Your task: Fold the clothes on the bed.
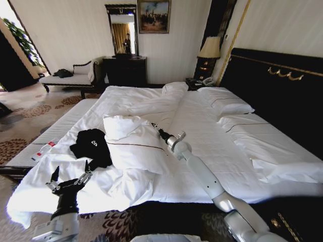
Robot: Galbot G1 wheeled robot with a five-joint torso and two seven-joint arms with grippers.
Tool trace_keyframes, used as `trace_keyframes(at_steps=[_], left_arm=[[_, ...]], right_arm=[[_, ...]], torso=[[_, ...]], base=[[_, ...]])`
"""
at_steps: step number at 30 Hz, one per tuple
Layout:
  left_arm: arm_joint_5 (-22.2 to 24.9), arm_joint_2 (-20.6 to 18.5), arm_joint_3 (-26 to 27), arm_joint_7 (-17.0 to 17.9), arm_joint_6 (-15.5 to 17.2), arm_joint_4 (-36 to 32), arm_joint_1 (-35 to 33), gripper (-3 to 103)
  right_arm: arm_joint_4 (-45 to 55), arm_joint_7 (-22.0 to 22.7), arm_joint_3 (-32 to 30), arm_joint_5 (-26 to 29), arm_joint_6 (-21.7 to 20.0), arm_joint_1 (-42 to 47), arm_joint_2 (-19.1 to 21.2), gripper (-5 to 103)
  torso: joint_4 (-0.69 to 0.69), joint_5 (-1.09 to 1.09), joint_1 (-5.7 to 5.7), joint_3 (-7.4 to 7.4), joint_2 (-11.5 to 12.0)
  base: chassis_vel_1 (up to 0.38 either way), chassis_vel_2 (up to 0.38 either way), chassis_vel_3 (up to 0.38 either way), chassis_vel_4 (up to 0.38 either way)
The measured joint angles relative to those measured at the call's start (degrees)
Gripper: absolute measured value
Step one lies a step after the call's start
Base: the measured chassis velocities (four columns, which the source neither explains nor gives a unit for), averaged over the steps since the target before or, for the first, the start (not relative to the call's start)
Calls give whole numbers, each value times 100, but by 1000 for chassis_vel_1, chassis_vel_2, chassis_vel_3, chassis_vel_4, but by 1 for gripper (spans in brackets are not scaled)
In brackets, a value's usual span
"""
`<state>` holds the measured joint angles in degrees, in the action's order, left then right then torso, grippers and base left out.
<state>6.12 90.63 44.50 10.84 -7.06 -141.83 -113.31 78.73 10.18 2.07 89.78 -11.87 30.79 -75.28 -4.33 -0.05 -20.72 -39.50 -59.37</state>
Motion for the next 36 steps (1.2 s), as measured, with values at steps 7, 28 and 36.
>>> trace_keyframes(at_steps=[7,28,36], left_arm=[[-9,37,-6,7,3,11,13,100],[-215,157,-130,36,-68,-115,-118,100],[-208,156,-79,47,-69,-69,-104,100]], right_arm=[[-80,-72,103,-423,16,-62,-136,100],[313,-25,36,-756,136,106,-75,41],[-380,121,17,-973,128,-230,-285,58]], torso=[[0,1,0,0,0],[1,2,1,0,0],[1,1,1,0,0]], base=[[0,0,0,0],[0,0,0,0],[0,0,0,0]])
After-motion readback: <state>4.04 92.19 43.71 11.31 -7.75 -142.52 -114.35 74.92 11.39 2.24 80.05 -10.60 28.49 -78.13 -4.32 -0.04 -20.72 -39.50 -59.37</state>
